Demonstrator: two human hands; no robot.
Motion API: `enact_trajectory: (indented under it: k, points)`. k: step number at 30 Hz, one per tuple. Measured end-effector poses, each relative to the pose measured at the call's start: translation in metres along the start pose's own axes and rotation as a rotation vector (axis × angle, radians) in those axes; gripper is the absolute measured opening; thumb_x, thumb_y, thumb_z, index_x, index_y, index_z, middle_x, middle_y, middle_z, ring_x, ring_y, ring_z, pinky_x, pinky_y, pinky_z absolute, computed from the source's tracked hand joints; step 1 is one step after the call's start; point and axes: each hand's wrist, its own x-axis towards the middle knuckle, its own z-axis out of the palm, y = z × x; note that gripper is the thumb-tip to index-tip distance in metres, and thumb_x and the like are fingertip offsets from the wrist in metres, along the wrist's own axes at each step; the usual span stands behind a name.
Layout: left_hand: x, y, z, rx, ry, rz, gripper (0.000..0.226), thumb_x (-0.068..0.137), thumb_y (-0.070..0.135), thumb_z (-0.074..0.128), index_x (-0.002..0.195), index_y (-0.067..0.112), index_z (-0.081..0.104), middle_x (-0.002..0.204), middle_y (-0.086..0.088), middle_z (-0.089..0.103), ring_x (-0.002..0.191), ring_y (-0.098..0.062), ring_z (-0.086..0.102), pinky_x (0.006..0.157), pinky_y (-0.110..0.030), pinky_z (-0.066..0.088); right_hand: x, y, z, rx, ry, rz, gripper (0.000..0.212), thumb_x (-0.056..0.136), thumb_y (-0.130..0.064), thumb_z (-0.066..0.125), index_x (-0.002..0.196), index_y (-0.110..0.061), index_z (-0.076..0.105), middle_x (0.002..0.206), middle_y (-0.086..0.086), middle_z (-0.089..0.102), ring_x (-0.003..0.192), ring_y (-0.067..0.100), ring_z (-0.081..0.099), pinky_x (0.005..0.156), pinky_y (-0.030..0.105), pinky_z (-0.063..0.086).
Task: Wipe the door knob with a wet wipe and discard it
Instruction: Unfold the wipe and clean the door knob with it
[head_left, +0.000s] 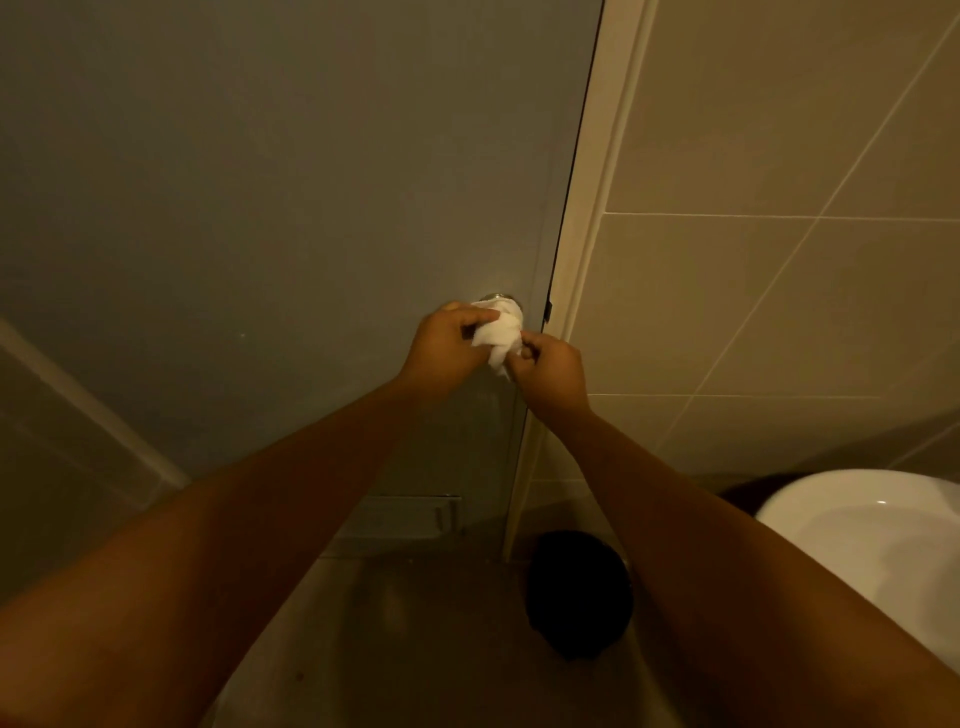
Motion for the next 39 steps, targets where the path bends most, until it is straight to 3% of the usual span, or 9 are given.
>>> enact_trajectory:
  k: [3, 8, 12, 15, 20, 23, 30, 34, 39]
  points:
    - [-0.006, -0.003, 0.003, -0.013, 0.060, -0.097, 0.046, 0.080, 0.010, 0.076, 0.124, 0.004, 0.064, 0.120, -0.014, 0.068, 0.108, -0.025, 0.066, 0.088, -0.024, 0.051, 0.003, -0.001, -0.006, -0.054, 0.011, 0.013, 0.022, 0.086, -0.014, 0.067, 0.104, -0.003, 0.074, 0.076, 0.001, 0.065, 0.066, 0.012, 0.058, 0.072, 0.028, 0.053]
    - [-0.012, -0.001, 0.003, 0.020, 0.145, -0.121, 0.025, 0.078, 0.007, 0.076, 0.102, 0.000, 0.075, 0.095, -0.019, 0.075, 0.082, -0.022, 0.069, 0.082, -0.036, 0.060, 0.003, -0.007, -0.022, -0.079, -0.020, 0.000, 0.017, 0.087, -0.015, 0.069, 0.101, -0.006, 0.076, 0.093, 0.009, 0.074, 0.078, 0.017, 0.064, 0.078, 0.027, 0.053]
    - [-0.016, 0.004, -0.001, 0.044, 0.161, -0.152, 0.025, 0.083, 0.004, 0.072, 0.107, -0.001, 0.073, 0.097, -0.018, 0.073, 0.080, -0.019, 0.065, 0.083, -0.036, 0.059, 0.002, -0.008, -0.031, -0.117, -0.057, -0.041, 0.013, 0.085, -0.015, 0.071, 0.094, -0.009, 0.078, 0.091, 0.009, 0.075, 0.081, 0.021, 0.068, 0.082, 0.036, 0.058]
    - [-0.019, 0.007, -0.004, 0.102, 0.139, -0.115, 0.020, 0.086, 0.010, 0.070, 0.104, 0.004, 0.075, 0.096, -0.014, 0.075, 0.080, -0.021, 0.067, 0.076, -0.025, 0.052, 0.001, -0.008, -0.036, -0.166, -0.098, -0.076, 0.013, 0.084, -0.016, 0.072, 0.093, -0.007, 0.076, 0.096, 0.008, 0.068, 0.083, 0.018, 0.063, 0.078, 0.030, 0.055]
    - [-0.032, 0.014, -0.005, 0.159, 0.104, -0.090, 0.017, 0.086, 0.016, 0.069, 0.089, 0.001, 0.076, 0.083, -0.019, 0.072, 0.070, -0.019, 0.061, 0.067, -0.024, 0.048, -0.009, -0.012, -0.045, -0.087, -0.117, -0.045, 0.007, 0.083, -0.010, 0.070, 0.087, -0.005, 0.073, 0.087, 0.010, 0.068, 0.076, 0.016, 0.061, 0.068, 0.022, 0.048]
    - [-0.040, 0.020, -0.007, 0.190, 0.086, -0.087, 0.020, 0.086, 0.020, 0.069, 0.085, 0.001, 0.073, 0.077, -0.010, 0.066, 0.066, -0.014, 0.056, 0.062, -0.020, 0.045, -0.014, -0.013, -0.050, -0.006, -0.120, 0.027, 0.009, 0.083, -0.010, 0.071, 0.090, -0.006, 0.074, 0.085, 0.007, 0.069, 0.075, 0.015, 0.062, 0.064, 0.018, 0.048]
    - [-0.057, 0.030, -0.021, 0.160, 0.049, -0.096, 0.017, 0.087, 0.021, 0.068, 0.091, 0.004, 0.070, 0.080, -0.004, 0.063, 0.069, -0.012, 0.056, 0.059, -0.018, 0.042, -0.034, -0.027, -0.064, 0.144, -0.132, 0.127, 0.013, 0.084, -0.003, 0.068, 0.096, -0.003, 0.072, 0.096, 0.017, 0.070, 0.085, 0.031, 0.070, 0.076, 0.043, 0.062]
    - [-0.067, 0.038, -0.035, 0.129, 0.038, -0.062, 0.017, 0.086, 0.021, 0.069, 0.089, 0.004, 0.071, 0.078, -0.007, 0.065, 0.068, -0.016, 0.058, 0.058, -0.022, 0.044, -0.053, -0.044, -0.075, 0.203, -0.126, 0.129, 0.019, 0.090, -0.004, 0.063, 0.108, -0.001, 0.070, 0.100, 0.014, 0.066, 0.091, 0.032, 0.069, 0.072, 0.035, 0.063]
    - [-0.090, 0.043, -0.051, 0.046, -0.025, -0.076, 0.023, 0.086, 0.020, 0.069, 0.096, 0.000, 0.071, 0.093, -0.020, 0.072, 0.085, -0.034, 0.069, 0.075, -0.043, 0.058, -0.088, -0.060, -0.073, 0.254, -0.089, 0.236, 0.021, 0.093, -0.002, 0.059, 0.112, 0.000, 0.067, 0.111, 0.018, 0.065, 0.097, 0.031, 0.067, 0.072, 0.032, 0.062]
